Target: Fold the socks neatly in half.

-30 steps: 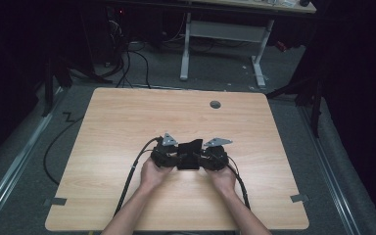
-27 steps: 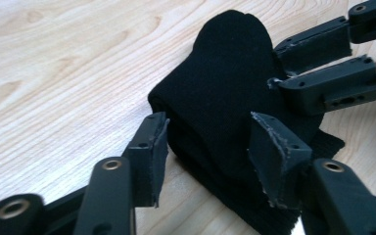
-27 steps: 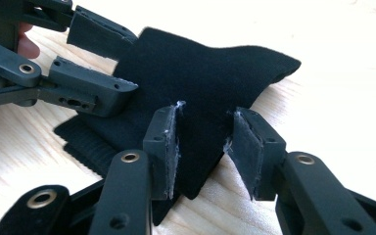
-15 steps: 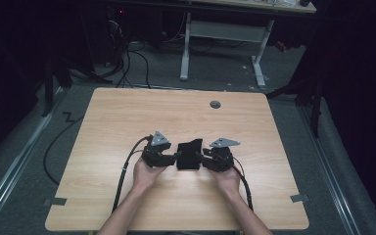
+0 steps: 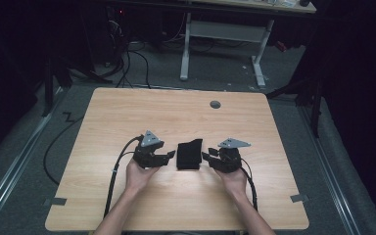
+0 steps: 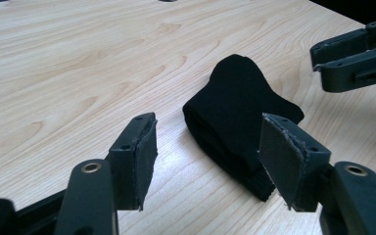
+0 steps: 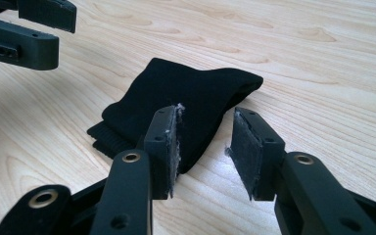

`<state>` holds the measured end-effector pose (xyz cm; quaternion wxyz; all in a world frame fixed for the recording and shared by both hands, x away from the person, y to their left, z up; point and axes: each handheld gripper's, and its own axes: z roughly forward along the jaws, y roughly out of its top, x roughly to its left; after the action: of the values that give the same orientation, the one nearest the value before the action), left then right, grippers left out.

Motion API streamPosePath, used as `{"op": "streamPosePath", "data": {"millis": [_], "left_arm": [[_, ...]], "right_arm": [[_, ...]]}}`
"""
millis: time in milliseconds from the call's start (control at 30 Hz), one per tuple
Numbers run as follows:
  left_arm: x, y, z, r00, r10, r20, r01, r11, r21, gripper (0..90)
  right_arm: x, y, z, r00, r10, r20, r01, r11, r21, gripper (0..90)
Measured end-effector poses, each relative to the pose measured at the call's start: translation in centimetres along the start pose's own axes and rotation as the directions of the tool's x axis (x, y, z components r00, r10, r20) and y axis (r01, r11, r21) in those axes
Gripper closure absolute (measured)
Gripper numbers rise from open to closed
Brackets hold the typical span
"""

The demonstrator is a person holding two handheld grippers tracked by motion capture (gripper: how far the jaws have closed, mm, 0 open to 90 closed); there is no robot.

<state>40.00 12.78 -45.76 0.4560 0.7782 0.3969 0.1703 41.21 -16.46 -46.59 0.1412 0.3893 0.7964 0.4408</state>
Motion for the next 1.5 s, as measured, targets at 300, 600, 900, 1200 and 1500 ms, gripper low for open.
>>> {"op": "streamPosePath", "data": {"millis": [300, 600, 900, 1200, 1500], "left_arm": [[0.4, -0.5, -1.9, 0.9992, -0.021, -0.035, 0.019, 0.9993, -0.031, 38.5], [1.0, -1.2, -3.1, 0.9978, -0.047, -0.046, 0.046, 0.9981, -0.041, 37.4], [1.4, -2.4, -4.0, 0.9949, -0.078, -0.064, 0.076, 0.9964, -0.038, 34.8], [1.6, -3.7, -5.7, 0.9905, -0.104, -0.09, 0.101, 0.9942, -0.038, 34.7], [2.2, -4.8, -6.8, 0.984, -0.132, -0.12, 0.127, 0.9907, -0.049, 35.6]], "right_arm": [[-0.3, 0.1, -1.4, 1.0, 0.004, 0.001, -0.004, 0.9996, -0.029, 60.8], [-0.7, -0.3, -2.7, 0.9999, 0.015, -0.004, -0.015, 0.9988, -0.046, 60.4], [-1.3, -1.1, -3.8, 0.9995, 0.029, 0.008, -0.029, 0.9981, -0.055, 59.9], [-1.0, -1.1, -4.7, 0.9996, 0.027, 0.003, -0.027, 0.9967, -0.076, 59.6], [-1.4, -2.2, -5.4, 0.999, 0.038, 0.025, -0.035, 0.9962, -0.08, 59.0]]}}
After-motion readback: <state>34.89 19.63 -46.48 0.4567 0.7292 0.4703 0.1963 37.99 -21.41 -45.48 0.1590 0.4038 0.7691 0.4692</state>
